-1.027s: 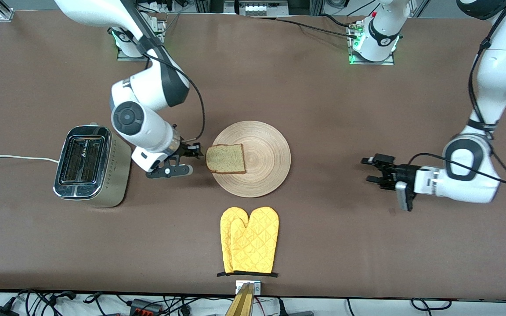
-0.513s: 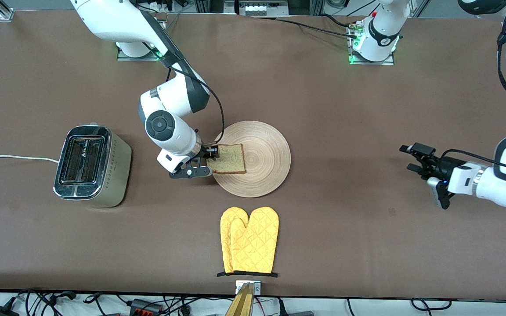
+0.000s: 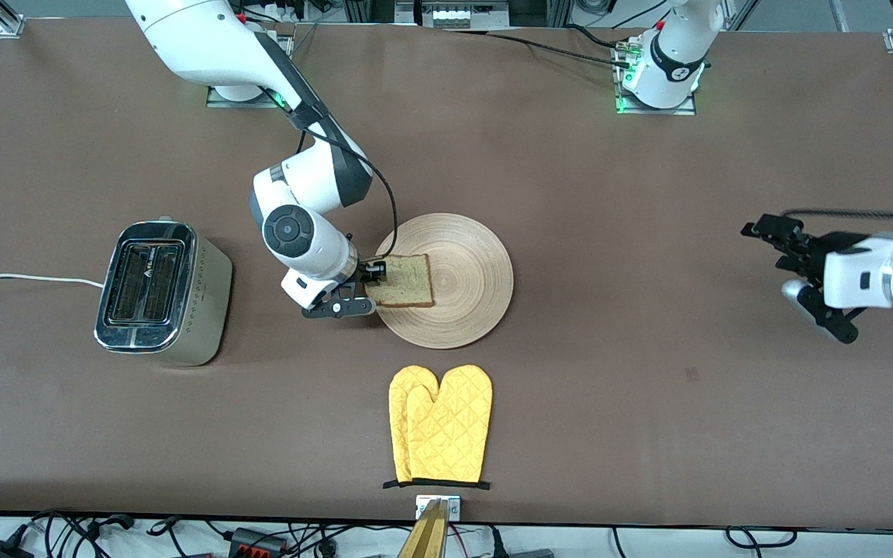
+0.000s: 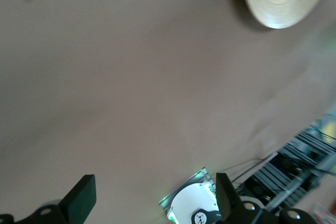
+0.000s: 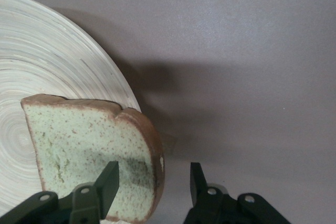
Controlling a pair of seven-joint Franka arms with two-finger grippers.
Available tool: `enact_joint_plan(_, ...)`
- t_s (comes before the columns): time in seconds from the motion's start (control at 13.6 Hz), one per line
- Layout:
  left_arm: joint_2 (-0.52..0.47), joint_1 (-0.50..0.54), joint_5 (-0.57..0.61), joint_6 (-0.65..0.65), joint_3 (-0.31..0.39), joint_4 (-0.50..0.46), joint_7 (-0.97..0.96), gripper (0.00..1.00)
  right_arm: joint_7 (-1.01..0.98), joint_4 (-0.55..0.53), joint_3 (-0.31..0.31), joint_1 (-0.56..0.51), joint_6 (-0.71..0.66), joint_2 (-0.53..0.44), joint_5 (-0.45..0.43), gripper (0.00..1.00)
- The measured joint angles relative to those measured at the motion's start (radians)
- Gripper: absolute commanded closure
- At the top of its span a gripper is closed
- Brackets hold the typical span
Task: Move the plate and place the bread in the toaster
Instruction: 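Grasp the bread slice edge with the right gripper while the left gripper withdraws, then lift the bread slice with the right gripper and carry it over the toaster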
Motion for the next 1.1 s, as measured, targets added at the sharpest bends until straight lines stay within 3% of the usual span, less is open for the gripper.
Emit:
enact_joint_plan(0.22,-0.071,-0.092,0.115,-0.002,0.0,0.0,-0.146,0.0,0.0,0.001,0.0,0.0,0.001,0.002,0.0,0.46)
enact_joint_plan(0.44,-0.103,-0.108,0.127,-0.001,0.002,0.0,-0.303,0.0,0.0,0.001,0.0,0.0,0.001,0.004,0.0,0.46)
enact_joint_plan(0.81,-0.105,-0.099,0.128,0.053,0.015,0.035,-0.349,0.0,0.0,0.001,0.0,0.0,0.012,0.015,0.0,0.49)
enact_joint_plan(0.88,-0.105,-0.094,0.128,0.065,0.018,0.043,-0.352,0.0,0.0,0.001,0.0,0.0,0.012,0.015,0.0,0.52)
enact_joint_plan(1.1,-0.104,-0.075,0.128,0.121,0.027,0.045,-0.353,0.0,0.0,0.001,0.0,0.0,0.013,0.015,0.001,0.82)
